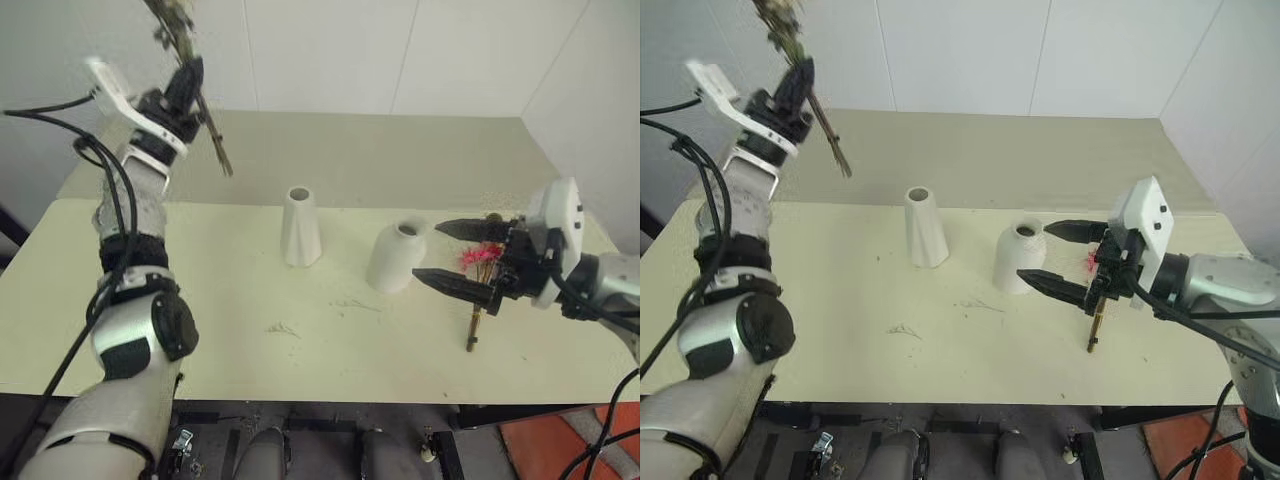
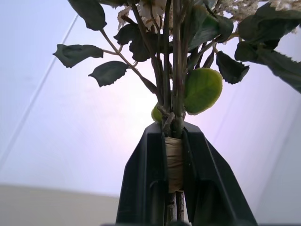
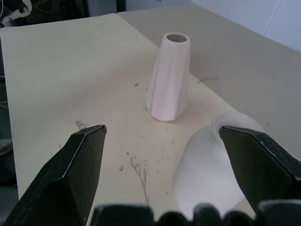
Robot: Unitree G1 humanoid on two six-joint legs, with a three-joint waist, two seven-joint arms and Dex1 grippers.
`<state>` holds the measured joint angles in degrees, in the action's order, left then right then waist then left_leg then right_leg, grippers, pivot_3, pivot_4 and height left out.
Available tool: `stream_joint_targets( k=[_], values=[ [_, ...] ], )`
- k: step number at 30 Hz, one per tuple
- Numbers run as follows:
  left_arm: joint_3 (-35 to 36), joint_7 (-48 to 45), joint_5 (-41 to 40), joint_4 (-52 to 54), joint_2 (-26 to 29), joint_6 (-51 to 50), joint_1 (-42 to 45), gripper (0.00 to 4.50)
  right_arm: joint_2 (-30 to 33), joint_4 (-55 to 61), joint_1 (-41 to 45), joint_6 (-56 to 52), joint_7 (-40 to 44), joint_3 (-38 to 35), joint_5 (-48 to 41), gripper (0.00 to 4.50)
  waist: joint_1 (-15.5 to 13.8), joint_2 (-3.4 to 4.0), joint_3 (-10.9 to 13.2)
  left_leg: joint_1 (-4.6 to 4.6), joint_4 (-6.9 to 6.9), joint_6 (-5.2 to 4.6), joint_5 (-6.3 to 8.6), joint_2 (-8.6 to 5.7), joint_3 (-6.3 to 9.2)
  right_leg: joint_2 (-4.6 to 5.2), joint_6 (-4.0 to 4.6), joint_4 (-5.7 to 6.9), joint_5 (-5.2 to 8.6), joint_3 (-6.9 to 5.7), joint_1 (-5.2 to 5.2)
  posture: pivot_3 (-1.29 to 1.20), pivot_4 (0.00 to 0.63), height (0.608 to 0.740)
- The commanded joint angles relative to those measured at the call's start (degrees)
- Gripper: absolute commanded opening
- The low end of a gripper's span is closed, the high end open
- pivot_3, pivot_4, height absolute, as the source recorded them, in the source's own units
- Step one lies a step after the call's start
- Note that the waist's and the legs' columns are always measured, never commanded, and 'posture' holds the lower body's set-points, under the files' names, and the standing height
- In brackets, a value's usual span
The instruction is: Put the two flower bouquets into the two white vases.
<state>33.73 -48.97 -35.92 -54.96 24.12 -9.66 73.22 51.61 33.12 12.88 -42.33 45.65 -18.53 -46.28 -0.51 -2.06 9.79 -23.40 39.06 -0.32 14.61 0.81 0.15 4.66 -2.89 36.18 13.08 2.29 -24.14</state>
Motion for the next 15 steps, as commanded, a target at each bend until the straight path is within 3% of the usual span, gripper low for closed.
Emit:
stream_joint_targets(
  k=[1,15],
  values=[
    [2.4,-7.1,-3.5,-6.6,-0.1,1.1,4.4,0.15,-0.3,3.4,-3.2,0.8,-1.6,-3.8,-0.2,4.50,0.0,0.00,0.0,0.02,0.00,0.00,0.00,0.01,0.01,-0.02,0.00,0.00,0.00,-0.01,0.02,0.00,0.150,0.740],
    [-1.3,-14.9,0.2,-13.6,-6.4,5.1,6.3,0.15,-1.7,9.1,-11.9,1.4,-5.8,-9.1,-1.1,4.50,0.8,0.00,0.0,0.06,0.08,-0.01,0.00,0.03,0.02,-0.10,0.00,0.03,0.00,0.09,0.01,0.00,0.150,0.740]
  ],
)
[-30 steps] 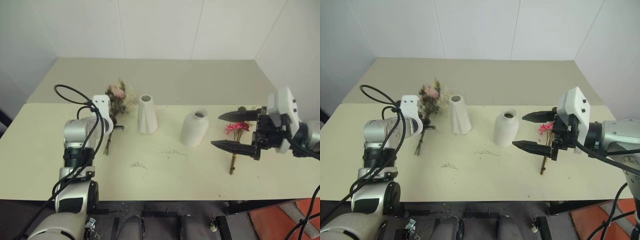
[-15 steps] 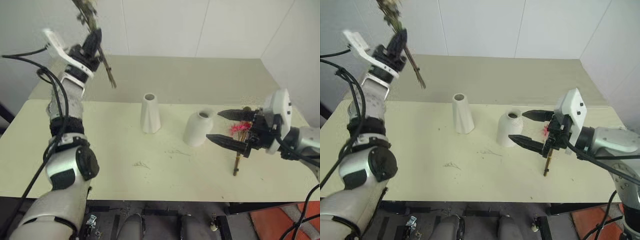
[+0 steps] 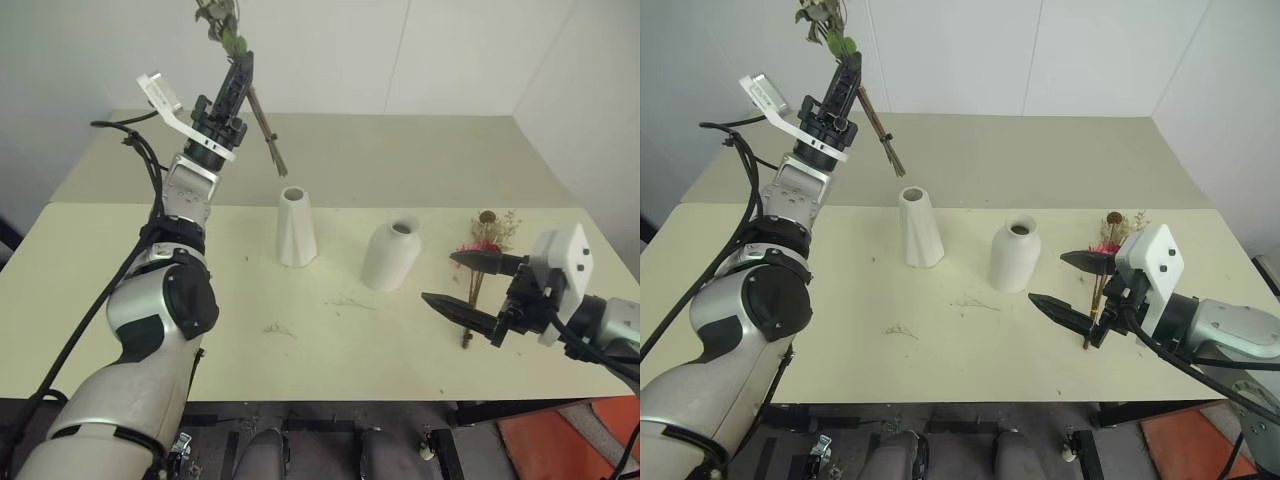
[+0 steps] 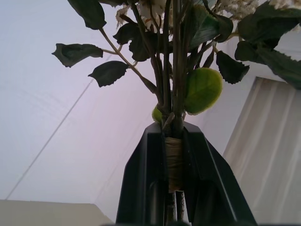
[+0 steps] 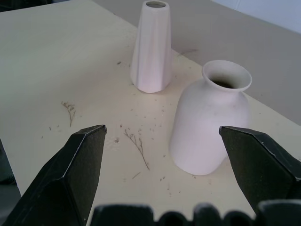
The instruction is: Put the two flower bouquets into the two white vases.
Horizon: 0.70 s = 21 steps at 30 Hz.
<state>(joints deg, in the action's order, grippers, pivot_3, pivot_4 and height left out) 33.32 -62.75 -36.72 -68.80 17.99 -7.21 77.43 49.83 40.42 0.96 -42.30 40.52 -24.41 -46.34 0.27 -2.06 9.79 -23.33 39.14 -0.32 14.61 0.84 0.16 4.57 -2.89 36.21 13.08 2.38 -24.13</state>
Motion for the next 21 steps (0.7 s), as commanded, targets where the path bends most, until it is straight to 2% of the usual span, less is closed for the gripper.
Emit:
stream_joint_targets(
  k=[1,21],
  values=[
    [-1.0,-1.2,1.4,0.1,-0.5,3.1,1.9,0.15,0.1,1.7,0.0,1.3,-0.6,-3.5,-1.1,4.50,0.1,0.00,0.0,0.02,0.00,0.00,0.00,0.00,0.00,0.00,0.00,-0.02,0.00,0.00,0.01,0.00,0.150,0.740],
    [-2.6,-3.9,3.7,1.0,-1.8,3.0,-1.9,0.15,1.2,0.9,-0.5,1.1,0.1,-3.4,-0.6,4.50,0.3,0.00,0.0,0.01,0.00,-0.01,0.00,0.00,0.01,0.00,0.00,0.04,0.00,0.01,0.02,0.00,0.150,0.740]
  ],
)
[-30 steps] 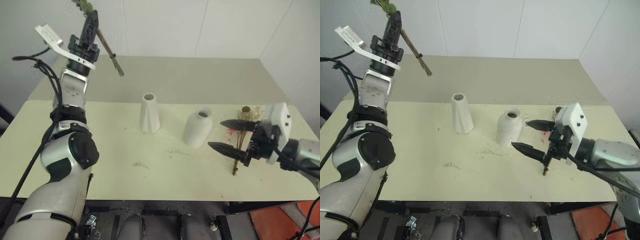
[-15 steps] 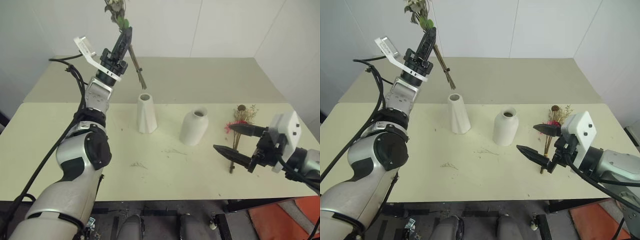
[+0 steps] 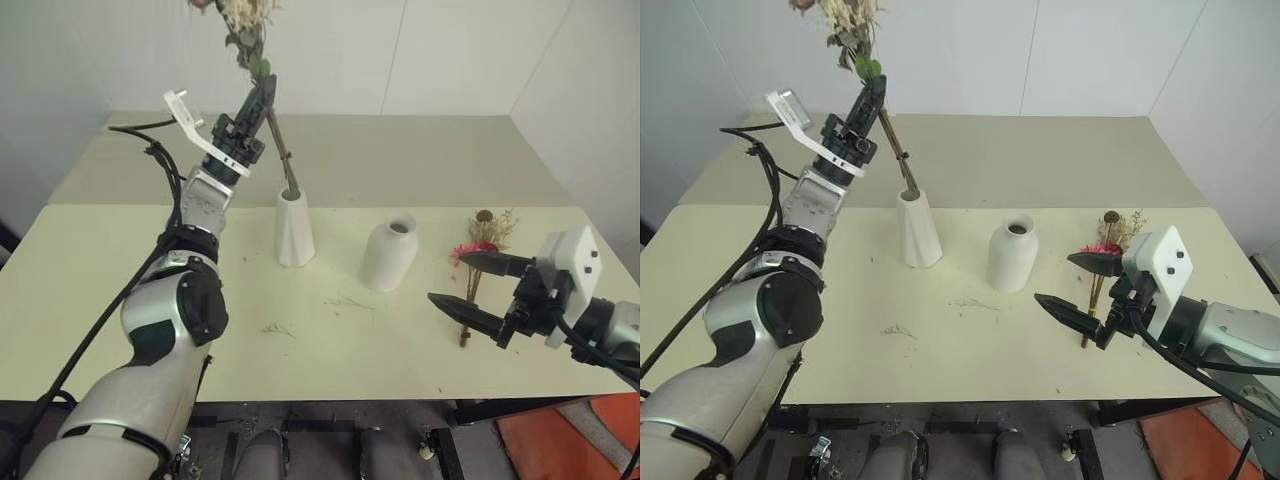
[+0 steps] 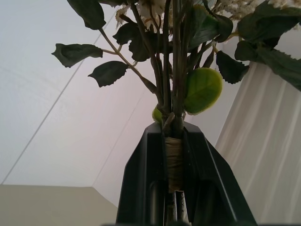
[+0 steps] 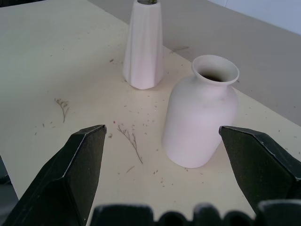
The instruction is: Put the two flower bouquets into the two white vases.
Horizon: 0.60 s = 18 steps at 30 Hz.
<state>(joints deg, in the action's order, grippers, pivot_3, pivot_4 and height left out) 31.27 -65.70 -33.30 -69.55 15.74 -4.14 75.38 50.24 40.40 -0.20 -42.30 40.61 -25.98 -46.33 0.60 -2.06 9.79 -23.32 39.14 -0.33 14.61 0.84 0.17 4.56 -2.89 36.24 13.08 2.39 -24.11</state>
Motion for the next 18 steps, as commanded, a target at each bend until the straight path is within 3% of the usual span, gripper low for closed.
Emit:
stream_joint_targets(
  k=[1,18],
  values=[
    [-0.7,-1.0,0.3,1.7,0.4,0.0,0.1,0.15,0.8,0.9,0.6,1.2,0.1,-1.9,-0.5,4.50,0.0,0.00,0.0,0.00,0.00,0.00,0.00,0.00,0.00,0.00,0.00,0.00,0.00,0.00,0.00,0.00,0.150,0.740],
    [-4.9,-4.0,4.6,1.6,0.0,2.8,-2.3,0.15,0.7,0.3,1.2,1.3,0.3,-1.3,0.2,4.50,0.0,0.00,0.0,0.02,0.01,0.00,0.00,0.00,0.00,0.00,0.00,0.00,0.00,0.01,0.00,0.00,0.150,0.740]
  ],
)
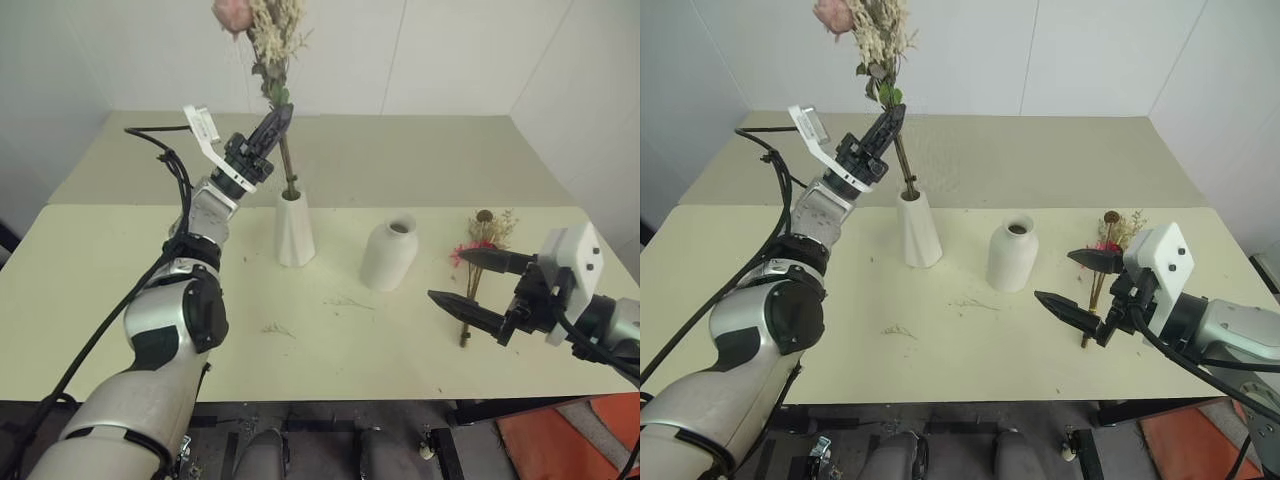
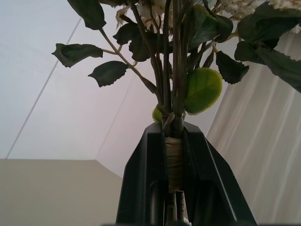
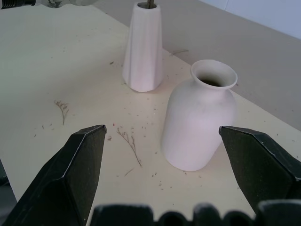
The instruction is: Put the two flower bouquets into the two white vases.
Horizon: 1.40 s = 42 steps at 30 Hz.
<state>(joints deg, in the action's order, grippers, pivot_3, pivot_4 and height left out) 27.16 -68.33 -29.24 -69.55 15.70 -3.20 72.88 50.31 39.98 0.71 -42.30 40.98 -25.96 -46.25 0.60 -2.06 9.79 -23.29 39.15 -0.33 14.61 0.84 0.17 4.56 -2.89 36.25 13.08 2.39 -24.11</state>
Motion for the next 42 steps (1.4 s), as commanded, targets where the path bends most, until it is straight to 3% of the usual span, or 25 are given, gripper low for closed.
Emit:
stream_joint_targets(
  k=[1,20,26,34,42],
  values=[
    [-0.8,-1.6,0.5,1.5,-0.1,1.9,0.0,0.15,0.5,0.7,0.1,1.4,-0.1,-1.3,0.2,4.50,0.0,0.00,0.0,0.00,0.00,0.00,0.00,0.00,0.00,0.00,0.00,0.00,0.00,0.00,0.00,0.00,0.150,0.740],
    [-4.3,-4.7,3.0,1.7,-0.3,6.9,-4.4,0.15,0.7,-0.7,-0.8,1.9,0.9,-1.3,1.2,4.50,0.0,0.07,-0.1,0.12,0.03,0.00,0.00,0.00,-0.01,0.00,0.00,0.04,0.00,0.02,0.11,0.00,0.150,0.740],
    [-0.9,-4.7,-0.7,2.5,0.0,3.0,-4.1,0.15,0.7,-0.8,-0.6,2.1,1.2,-0.7,1.8,4.50,0.0,0.08,-0.1,0.04,0.06,0.00,0.00,0.02,0.00,-0.02,0.00,0.05,0.00,0.03,0.01,0.00,0.150,0.740],
    [-3.9,-6.7,2.1,3.6,0.0,4.9,-6.0,0.15,0.3,-1.0,-0.4,2.4,1.4,-0.6,2.3,4.50,0.0,0.08,-0.1,0.05,0.06,0.00,0.00,0.01,0.00,-0.02,0.00,0.07,0.00,0.03,0.03,0.00,0.150,0.740],
    [-4.3,-9.9,1.3,6.8,0.5,3.9,-7.3,2.71,0.3,-1.0,-0.5,2.5,1.5,-0.4,2.5,4.50,0.1,0.08,-0.1,0.05,0.06,0.00,0.00,0.02,0.00,-0.02,0.00,0.07,0.00,0.03,0.02,0.00,0.150,0.740]
  ],
)
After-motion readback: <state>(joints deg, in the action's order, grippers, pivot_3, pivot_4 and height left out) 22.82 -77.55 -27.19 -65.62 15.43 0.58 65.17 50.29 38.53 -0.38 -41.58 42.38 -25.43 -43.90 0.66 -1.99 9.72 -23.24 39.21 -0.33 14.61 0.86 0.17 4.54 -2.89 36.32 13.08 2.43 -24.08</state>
